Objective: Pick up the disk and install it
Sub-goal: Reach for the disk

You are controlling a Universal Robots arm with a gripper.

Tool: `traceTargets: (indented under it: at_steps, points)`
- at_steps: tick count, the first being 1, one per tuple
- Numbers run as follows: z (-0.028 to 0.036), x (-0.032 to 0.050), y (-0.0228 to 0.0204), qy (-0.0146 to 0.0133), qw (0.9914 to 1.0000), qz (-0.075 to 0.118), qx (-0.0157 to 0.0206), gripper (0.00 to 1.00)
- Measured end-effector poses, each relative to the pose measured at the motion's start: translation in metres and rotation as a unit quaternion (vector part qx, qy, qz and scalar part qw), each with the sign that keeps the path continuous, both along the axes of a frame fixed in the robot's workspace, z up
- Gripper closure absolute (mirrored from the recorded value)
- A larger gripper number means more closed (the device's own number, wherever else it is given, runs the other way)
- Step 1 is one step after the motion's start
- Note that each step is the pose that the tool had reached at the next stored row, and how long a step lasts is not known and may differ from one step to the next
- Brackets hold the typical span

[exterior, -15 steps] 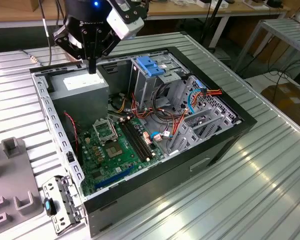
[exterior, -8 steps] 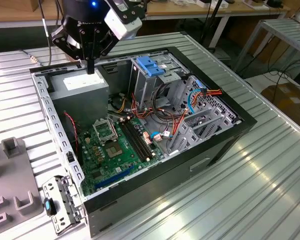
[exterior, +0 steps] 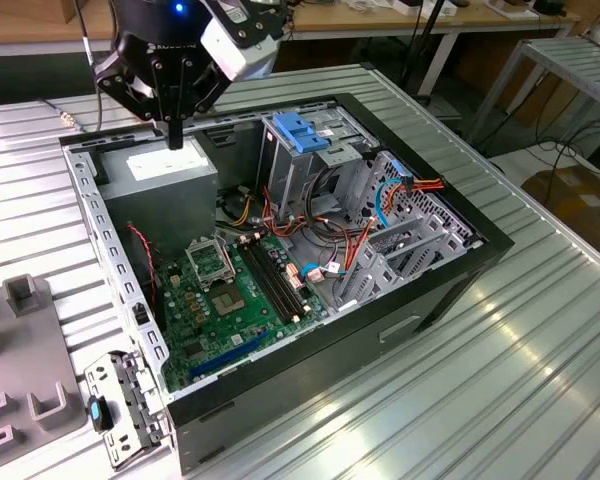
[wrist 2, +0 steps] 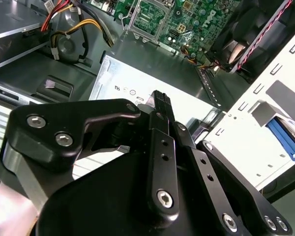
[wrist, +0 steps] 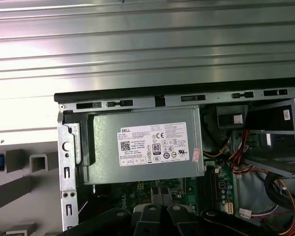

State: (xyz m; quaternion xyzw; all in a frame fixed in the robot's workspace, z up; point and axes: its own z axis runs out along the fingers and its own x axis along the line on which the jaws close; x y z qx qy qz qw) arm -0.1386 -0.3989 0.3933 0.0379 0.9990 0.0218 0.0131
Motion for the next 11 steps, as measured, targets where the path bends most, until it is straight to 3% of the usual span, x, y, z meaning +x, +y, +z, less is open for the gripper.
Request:
traceTargets:
  at_steps: [11]
  points:
    - [0.0, -0.0058, 0.0, 0.0, 1.0, 0.0, 0.0, 0.89]
